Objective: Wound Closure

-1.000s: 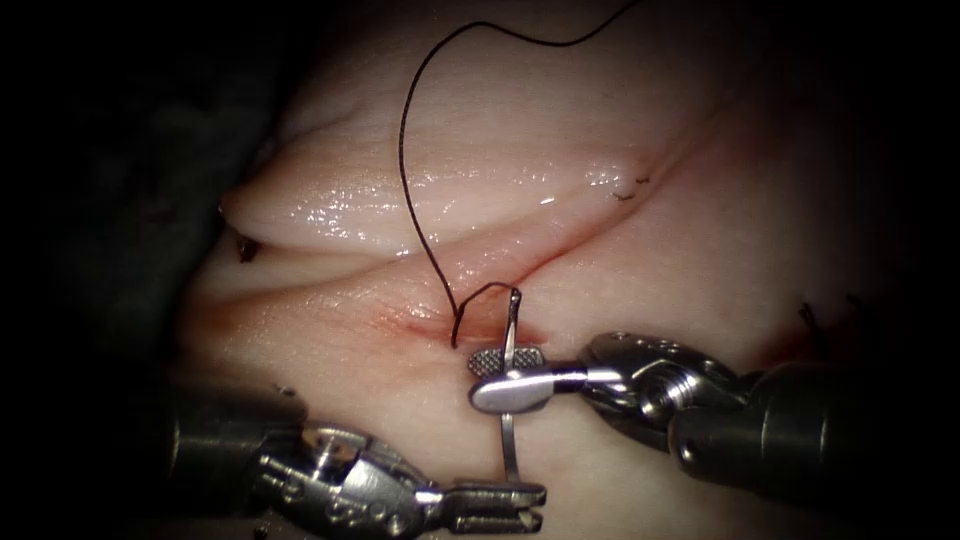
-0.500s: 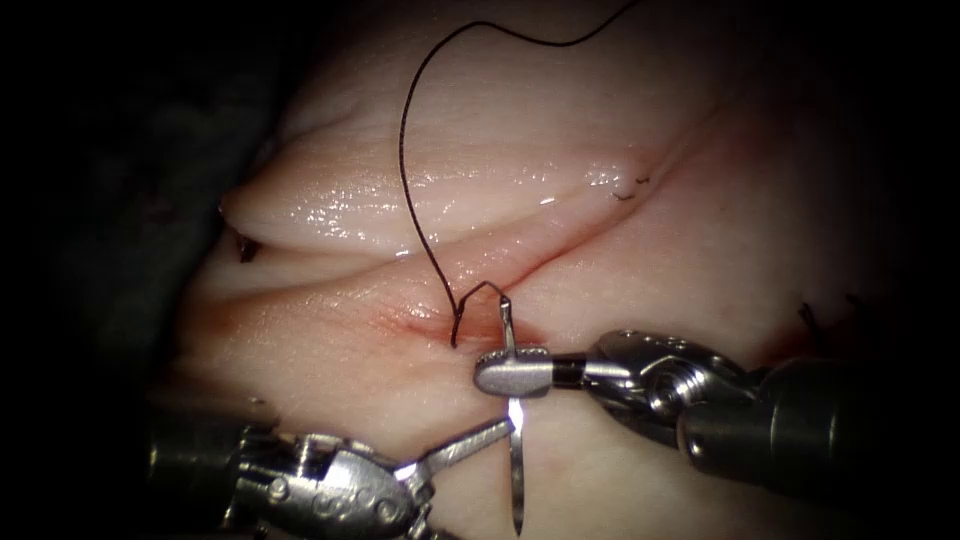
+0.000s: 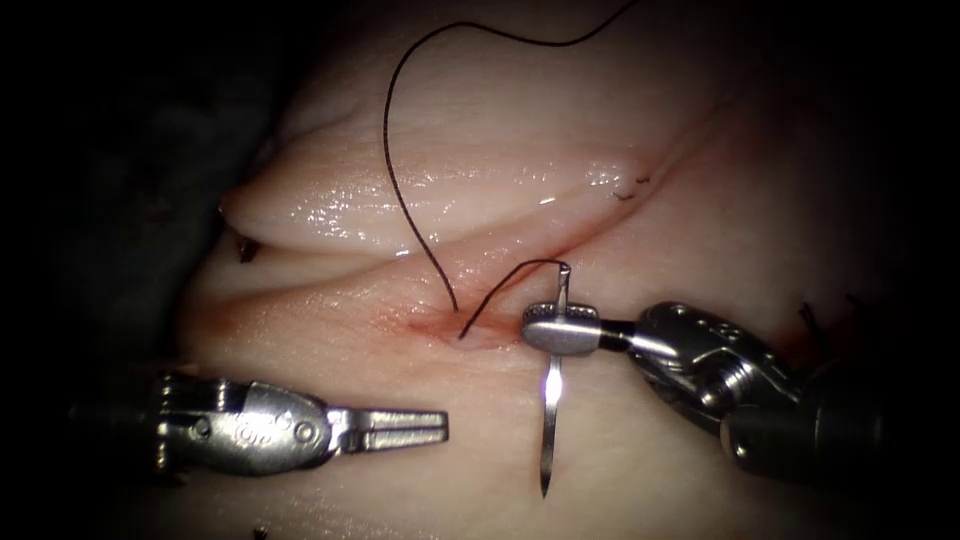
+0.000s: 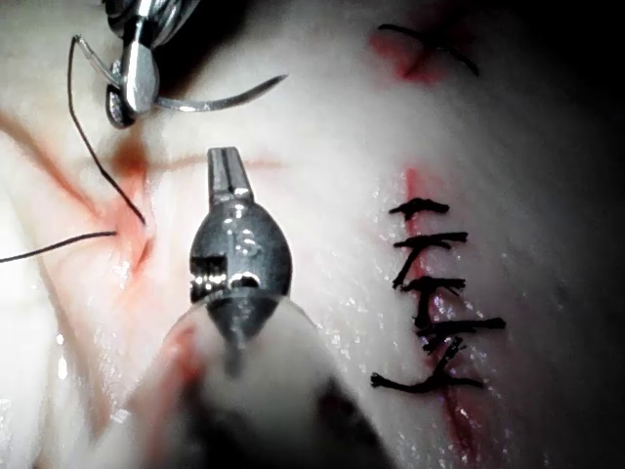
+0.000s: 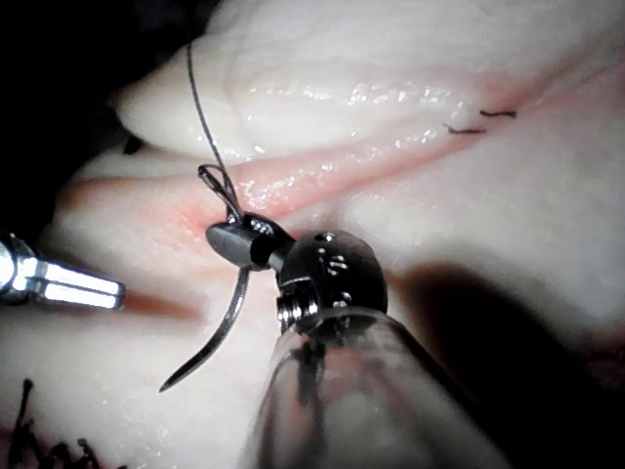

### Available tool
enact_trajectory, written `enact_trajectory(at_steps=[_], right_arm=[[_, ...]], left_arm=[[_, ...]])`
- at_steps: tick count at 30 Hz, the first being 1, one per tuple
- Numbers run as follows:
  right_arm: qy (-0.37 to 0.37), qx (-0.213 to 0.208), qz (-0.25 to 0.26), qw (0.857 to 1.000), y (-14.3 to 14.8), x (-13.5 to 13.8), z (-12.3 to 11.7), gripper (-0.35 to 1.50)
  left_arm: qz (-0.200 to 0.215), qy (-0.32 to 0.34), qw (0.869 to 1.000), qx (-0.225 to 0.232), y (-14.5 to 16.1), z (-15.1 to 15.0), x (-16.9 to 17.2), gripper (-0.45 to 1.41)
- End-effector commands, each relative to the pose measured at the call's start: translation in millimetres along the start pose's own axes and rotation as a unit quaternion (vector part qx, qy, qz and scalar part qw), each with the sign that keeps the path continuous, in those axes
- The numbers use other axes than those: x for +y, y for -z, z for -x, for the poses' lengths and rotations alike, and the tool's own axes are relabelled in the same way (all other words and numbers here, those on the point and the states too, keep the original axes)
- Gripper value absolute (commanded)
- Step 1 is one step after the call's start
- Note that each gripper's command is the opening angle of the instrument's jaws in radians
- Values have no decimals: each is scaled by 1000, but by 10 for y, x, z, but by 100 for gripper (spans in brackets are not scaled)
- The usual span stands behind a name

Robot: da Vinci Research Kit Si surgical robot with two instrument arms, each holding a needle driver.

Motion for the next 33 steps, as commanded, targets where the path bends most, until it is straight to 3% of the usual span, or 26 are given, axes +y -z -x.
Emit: enact_trajectory(at_steps=[1, 5, 15, 33], right_arm=[[4, 0, -1, 1000, -8, 1, 6, -35], [10, 0, -1, 1000, -8, 1, 7, -35], [25, 2, 1, 1000, -12, -2, 8, -35], [80, -6, 13, 997, -26, -6, 15, -35]], left_arm=[[-1, 1, 1000, -20, -10, 9, 0, -45], [2, 12, 997, -79, -21, 26, -17, -45], [-26, 6, 989, -148, -38, 62, -39, -45], [-65, 16, 976, -206, -60, 89, -83, -45]])
